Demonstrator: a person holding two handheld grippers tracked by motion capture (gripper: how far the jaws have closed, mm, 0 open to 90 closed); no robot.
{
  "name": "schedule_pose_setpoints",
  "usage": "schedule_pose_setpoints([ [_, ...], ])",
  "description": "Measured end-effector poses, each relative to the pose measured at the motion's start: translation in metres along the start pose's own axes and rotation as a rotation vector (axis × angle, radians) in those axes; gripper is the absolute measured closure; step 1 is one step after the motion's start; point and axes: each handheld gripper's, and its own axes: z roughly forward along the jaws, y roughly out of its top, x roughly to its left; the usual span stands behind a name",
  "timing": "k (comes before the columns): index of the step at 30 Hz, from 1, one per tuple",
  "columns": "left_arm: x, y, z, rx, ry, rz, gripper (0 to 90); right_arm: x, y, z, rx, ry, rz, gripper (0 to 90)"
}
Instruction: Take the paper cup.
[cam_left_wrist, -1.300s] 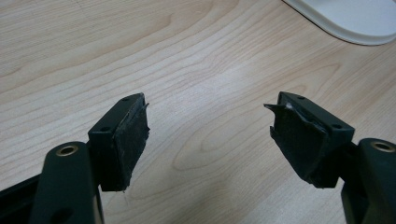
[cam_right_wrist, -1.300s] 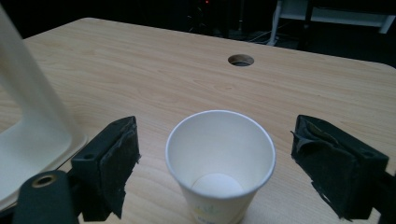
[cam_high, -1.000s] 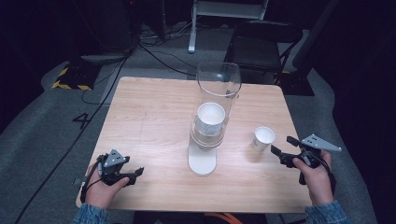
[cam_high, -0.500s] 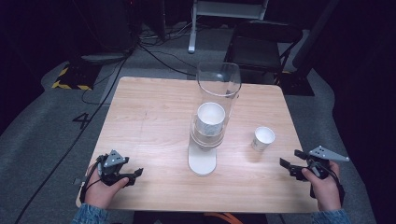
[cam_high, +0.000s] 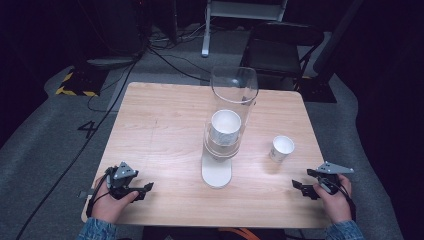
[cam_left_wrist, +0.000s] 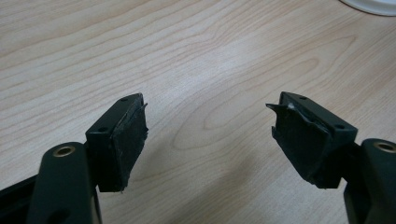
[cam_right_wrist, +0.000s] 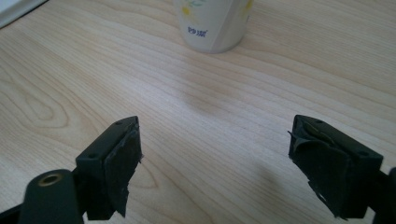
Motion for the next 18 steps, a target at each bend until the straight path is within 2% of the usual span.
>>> schedule_pose_setpoints([
  [3,0.001,-0.002,0.002,0.008,0.004,0.001,24.8,0.002,-0.002,0.005,-0.005,-0.011,-0.019,16.4],
  [8,0.002,-0.004,0.007,0.034,0.017,0.024,22.3,0.006,-0.003,0.012,-0.017,-0.038,-0.059,16.1],
  [12,0.002,-0.005,0.009,0.032,0.028,0.037,21.3,0.009,-0.005,0.018,-0.002,-0.041,-0.068,15.5],
  [15,0.003,-0.005,0.010,0.026,0.026,0.042,20.2,0.010,-0.005,0.020,-0.017,-0.043,-0.060,15.5],
  [16,0.003,-0.006,0.011,0.022,0.038,0.061,19.5,0.010,-0.005,0.020,-0.017,-0.043,-0.062,15.3],
  [18,0.003,-0.006,0.011,0.020,0.041,0.069,17.3,0.010,-0.005,0.020,-0.017,-0.042,-0.061,15.1],
])
